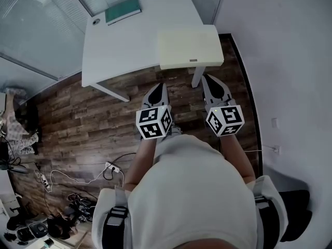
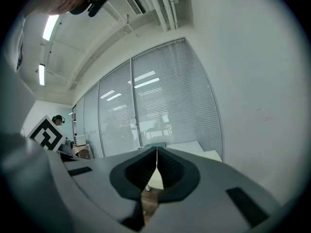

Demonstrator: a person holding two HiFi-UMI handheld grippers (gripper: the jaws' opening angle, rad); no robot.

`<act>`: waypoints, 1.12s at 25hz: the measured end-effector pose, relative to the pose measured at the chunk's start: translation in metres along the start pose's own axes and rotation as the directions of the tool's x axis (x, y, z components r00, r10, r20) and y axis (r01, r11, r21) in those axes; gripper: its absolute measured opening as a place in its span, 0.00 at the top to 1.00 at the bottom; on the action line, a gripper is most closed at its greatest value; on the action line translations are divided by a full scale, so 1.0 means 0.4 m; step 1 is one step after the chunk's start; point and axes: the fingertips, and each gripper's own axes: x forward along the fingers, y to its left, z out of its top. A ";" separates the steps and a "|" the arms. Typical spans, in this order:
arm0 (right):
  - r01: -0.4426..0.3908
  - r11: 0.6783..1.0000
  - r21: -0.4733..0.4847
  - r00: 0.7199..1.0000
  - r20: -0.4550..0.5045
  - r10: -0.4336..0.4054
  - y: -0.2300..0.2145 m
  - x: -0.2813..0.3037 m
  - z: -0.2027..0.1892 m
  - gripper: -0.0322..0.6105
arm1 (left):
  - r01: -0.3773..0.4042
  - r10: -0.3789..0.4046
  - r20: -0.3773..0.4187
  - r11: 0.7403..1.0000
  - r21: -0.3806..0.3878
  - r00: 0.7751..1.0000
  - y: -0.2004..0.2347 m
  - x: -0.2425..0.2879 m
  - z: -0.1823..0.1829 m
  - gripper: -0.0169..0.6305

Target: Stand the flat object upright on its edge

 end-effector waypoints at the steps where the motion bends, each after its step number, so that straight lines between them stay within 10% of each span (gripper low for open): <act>1: 0.000 1.000 -0.002 1.000 0.001 0.000 -0.002 0.017 0.005 0.92 | 0.004 -0.004 -0.003 1.000 0.000 1.000 0.007 0.013 0.006 0.94; 28: 0.130 0.991 0.026 0.991 0.023 -0.131 -0.052 0.339 0.085 0.92 | 0.166 -0.164 -0.051 0.985 0.039 0.985 0.162 0.297 0.182 0.94</act>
